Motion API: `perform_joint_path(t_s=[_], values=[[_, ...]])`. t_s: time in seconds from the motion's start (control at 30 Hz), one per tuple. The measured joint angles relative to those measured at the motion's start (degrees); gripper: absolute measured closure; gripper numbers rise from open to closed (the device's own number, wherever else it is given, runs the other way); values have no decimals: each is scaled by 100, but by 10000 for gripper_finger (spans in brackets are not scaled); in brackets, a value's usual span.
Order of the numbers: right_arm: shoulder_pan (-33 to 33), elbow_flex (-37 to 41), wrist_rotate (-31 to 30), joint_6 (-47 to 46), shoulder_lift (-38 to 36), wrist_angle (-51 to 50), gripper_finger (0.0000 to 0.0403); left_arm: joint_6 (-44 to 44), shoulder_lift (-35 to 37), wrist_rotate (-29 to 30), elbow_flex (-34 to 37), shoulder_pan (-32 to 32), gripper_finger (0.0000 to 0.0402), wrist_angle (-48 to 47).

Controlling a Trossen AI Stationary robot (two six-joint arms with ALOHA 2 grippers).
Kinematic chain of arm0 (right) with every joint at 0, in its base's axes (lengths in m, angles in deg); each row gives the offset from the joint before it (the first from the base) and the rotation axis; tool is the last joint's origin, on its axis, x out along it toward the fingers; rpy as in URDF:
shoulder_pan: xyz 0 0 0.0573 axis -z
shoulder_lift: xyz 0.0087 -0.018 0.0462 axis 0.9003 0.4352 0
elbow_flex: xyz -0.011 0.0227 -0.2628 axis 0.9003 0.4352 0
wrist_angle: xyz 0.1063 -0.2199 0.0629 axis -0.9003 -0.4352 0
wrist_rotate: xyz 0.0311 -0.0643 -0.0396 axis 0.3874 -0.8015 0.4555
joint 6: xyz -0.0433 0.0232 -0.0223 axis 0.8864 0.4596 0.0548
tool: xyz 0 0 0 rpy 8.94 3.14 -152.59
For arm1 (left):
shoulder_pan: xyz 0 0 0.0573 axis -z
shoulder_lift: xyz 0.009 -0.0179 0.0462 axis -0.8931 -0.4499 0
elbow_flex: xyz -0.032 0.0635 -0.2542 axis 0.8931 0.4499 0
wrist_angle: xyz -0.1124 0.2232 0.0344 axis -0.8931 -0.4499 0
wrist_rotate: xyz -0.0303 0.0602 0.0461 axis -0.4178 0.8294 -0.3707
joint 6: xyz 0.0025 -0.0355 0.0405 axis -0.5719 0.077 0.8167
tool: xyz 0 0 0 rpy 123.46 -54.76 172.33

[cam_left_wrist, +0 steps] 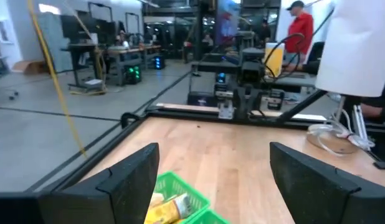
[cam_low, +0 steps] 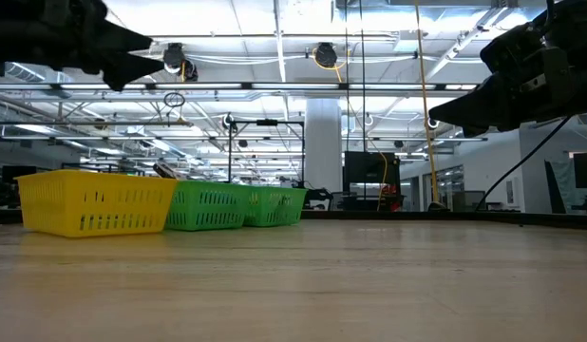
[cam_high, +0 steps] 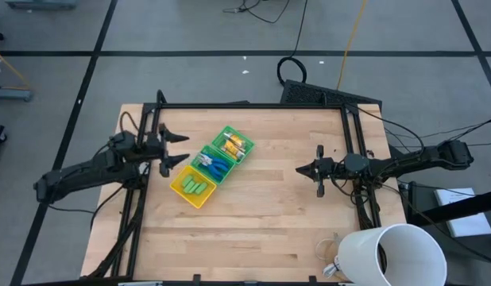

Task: Pick & Place School Supplies
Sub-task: Return to home position

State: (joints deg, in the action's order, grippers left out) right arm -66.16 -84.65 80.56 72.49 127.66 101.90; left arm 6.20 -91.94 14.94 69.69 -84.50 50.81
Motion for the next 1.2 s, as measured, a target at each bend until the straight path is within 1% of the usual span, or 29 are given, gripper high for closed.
perform_joint_path(t_s=[0.1, 0.2, 0.37, 0.47, 0.53, 0.63, 0.73, 0.8, 0.93, 1.2], values=[[0, 0, 0, 0, 2, 4, 394, 31, 634, 251, 0, 0, 94, -585], [0, 0, 2, -2, 0, 2, 394, 77, 1181, 394, -2, 0, 94, -868], [-1, -1, 2, -1, 0, 1, 394, 86, 1710, 380, -2, 40, 94, -1321], [-2, -2, 2, -2, 2, 0, 394, 34, 1721, 362, 50, 139, 94, -1350], [-2, 0, 2, 0, 2, 2, 394, -25, 1721, 358, 183, 237, 94, -1203], [-2, -2, 2, 0, 2, 0, 394, -116, 1721, 351, 561, 400, 94, -804], [-2, -1, 1, 0, 2, 1, 394, -116, 1722, 351, 900, 536, 94, -126], [-2, -1, 2, 0, 1, 1, 394, -110, 1724, 405, 1066, 587, 94, 131], [-2, -2, 2, 0, 0, 2, 394, -136, 1720, 609, 1264, 671, 94, 193], [-1, -1, 1, 0, 1, 0, 394, -61, 1722, 603, 1346, 1027, 94, 323]])
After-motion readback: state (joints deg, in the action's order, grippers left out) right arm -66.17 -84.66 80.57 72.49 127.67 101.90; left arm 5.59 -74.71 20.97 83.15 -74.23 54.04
